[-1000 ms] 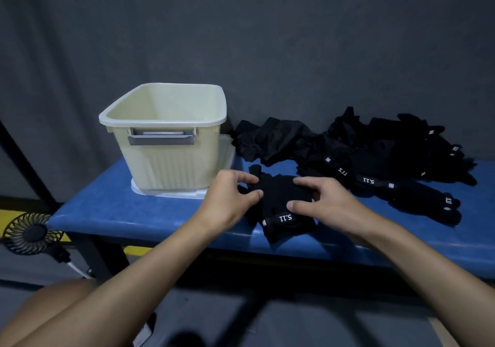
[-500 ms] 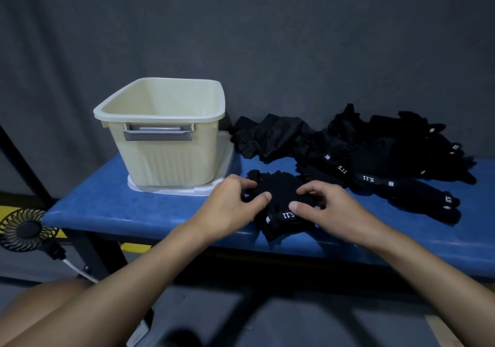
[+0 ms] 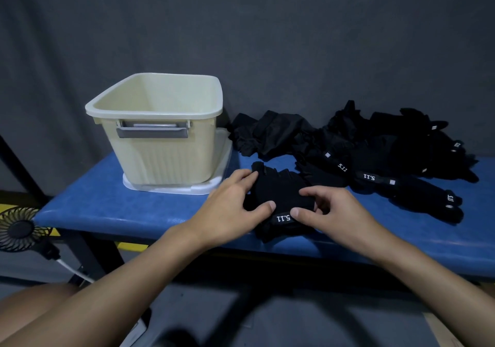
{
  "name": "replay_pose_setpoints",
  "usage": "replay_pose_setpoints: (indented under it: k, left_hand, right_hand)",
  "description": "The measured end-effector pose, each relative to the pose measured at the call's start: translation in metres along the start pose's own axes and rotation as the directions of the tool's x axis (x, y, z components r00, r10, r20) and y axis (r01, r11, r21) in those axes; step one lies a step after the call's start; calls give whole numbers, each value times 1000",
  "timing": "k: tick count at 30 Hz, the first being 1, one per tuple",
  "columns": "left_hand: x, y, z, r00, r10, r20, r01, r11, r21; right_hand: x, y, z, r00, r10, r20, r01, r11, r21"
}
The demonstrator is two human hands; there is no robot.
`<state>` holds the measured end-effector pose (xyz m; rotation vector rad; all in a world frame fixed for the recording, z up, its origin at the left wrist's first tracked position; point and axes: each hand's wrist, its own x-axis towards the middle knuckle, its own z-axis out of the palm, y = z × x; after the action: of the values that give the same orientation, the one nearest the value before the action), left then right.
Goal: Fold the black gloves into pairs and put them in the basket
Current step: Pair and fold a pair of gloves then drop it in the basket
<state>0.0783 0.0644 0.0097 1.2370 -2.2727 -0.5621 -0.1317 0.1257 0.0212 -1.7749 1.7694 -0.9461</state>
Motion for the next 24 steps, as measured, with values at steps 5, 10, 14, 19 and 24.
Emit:
replay_pose_setpoints:
  k: [5, 10, 14, 19, 24]
  left_hand:
    - [3, -5, 3, 997, -36, 72, 26, 989, 143]
    - [2, -9, 3, 995, -12, 99, -15, 963, 270]
    - [-5, -7, -3, 993, 113, 34, -118, 939, 323]
    - [-12, -8, -14, 942, 287, 176, -327, 902, 282]
    - [-15, -17, -9, 931, 204, 302, -300, 900, 317]
  right_hand:
    - [-1, 10, -1, 997, -80, -12, 73, 956, -285]
    - [-7, 14, -3, 912, -374, 170, 409, 867, -284]
    - [-7, 28, 2, 899, -338, 278, 430, 797, -423]
    - [-6, 28, 5, 886, -375, 272, 462, 752, -470]
    - [-5, 27, 4, 869, -413, 273, 495, 721, -485]
